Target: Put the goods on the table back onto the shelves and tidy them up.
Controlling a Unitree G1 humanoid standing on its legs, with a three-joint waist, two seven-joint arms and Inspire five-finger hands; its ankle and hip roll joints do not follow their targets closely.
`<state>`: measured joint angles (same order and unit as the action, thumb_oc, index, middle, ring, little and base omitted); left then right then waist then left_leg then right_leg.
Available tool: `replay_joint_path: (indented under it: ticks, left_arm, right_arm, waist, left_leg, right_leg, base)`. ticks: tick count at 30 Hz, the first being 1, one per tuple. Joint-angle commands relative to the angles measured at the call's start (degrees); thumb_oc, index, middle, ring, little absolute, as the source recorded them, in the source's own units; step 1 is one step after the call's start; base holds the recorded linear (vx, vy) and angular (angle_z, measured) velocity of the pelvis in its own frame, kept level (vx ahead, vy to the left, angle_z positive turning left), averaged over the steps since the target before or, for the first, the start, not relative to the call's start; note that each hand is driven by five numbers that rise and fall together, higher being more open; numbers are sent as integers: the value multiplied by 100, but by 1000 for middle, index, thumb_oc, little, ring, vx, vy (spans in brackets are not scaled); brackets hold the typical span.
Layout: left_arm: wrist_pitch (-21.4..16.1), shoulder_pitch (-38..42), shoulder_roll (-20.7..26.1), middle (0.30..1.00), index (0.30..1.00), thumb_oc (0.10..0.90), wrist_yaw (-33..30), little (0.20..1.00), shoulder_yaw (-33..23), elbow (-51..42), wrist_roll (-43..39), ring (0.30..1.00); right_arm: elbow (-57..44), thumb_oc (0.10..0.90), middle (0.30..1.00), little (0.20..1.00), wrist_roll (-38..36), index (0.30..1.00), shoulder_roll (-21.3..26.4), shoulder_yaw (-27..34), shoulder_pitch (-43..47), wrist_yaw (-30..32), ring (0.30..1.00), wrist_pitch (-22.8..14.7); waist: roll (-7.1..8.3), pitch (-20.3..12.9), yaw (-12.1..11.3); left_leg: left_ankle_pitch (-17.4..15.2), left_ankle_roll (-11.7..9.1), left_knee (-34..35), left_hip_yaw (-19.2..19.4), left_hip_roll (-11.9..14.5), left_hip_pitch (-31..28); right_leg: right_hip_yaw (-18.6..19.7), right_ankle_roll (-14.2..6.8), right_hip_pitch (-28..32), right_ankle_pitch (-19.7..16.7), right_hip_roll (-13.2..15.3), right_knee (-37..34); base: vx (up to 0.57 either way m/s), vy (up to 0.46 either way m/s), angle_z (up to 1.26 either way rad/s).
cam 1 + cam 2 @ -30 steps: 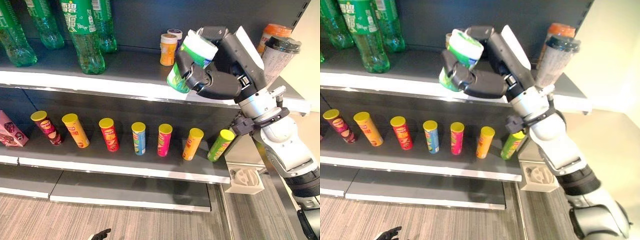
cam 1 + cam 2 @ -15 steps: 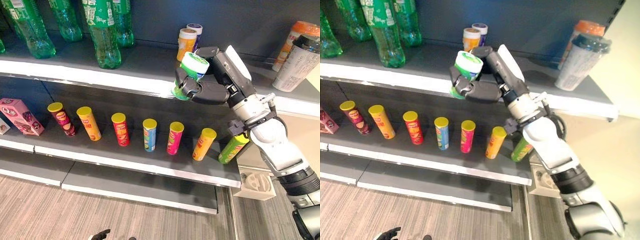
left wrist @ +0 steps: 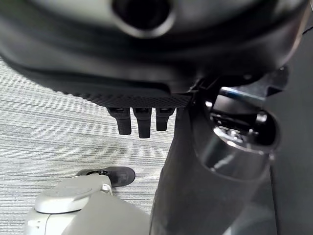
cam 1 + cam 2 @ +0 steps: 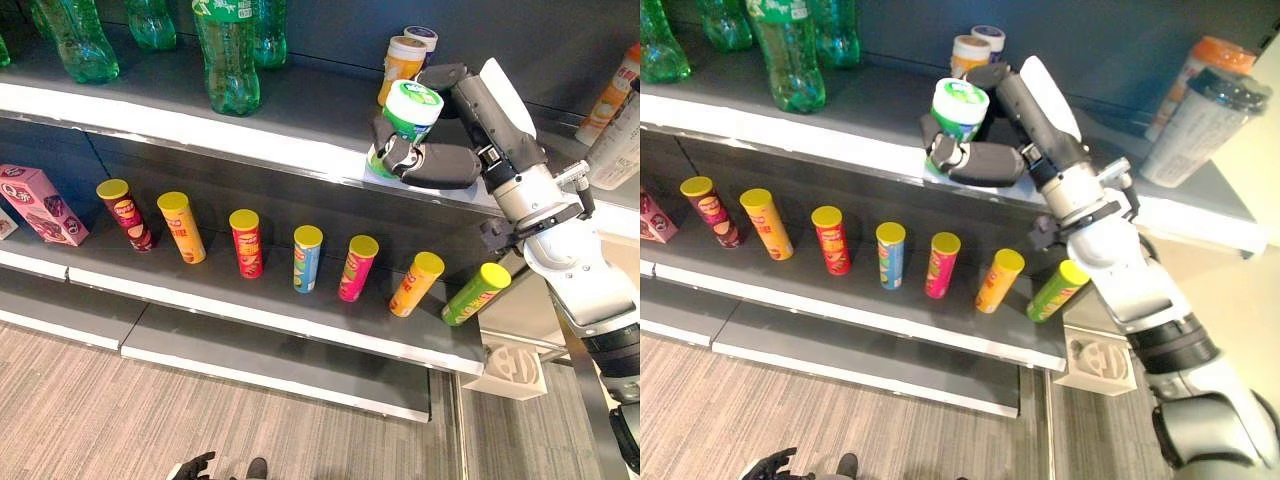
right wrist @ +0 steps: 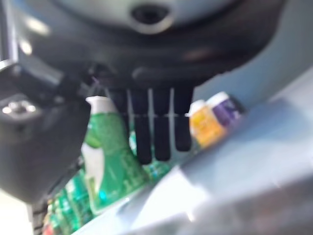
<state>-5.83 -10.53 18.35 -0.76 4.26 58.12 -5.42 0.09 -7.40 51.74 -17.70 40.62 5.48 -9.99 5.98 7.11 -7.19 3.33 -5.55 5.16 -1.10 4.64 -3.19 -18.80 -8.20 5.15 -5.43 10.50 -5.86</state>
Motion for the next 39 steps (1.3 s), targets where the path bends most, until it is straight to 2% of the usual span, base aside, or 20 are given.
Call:
replay_joint_path:
  ticks: [1,19,39]
  left_arm:
    - [-104,185,200,900,900,800,-11,900,295,74,95,900]
    - [-115,194,231,900,900,800,-2,900,315,36,23,900]
    - [-110,192,206,900,900,800,11,900,255,107,-18,900]
  right_arm:
    - [468,400,300,300,140,300,429,49,834,370,300,-57]
    - [851,400,300,300,41,300,419,-253,1139,321,300,-32]
    - [485,400,300,300,-234,300,452,-133,825,120,300,-131]
  waist:
    - [74,-133,-181]
    - [144,-97,-194]
    - [222,-77,-199]
  left_leg:
    - [-647,212,-16,26,-175,-24]
    - [-668,223,-16,27,-182,-39]
    - [-697,229,-16,26,-176,-79]
  right_leg:
    - [-163,-361,68,259,392,123]
    - [-156,-355,74,252,388,116]
    - [-190,-365,96,235,415,134]
  base:
    - [0,0,0]
    - [0,0,0]
    - [0,0,0]
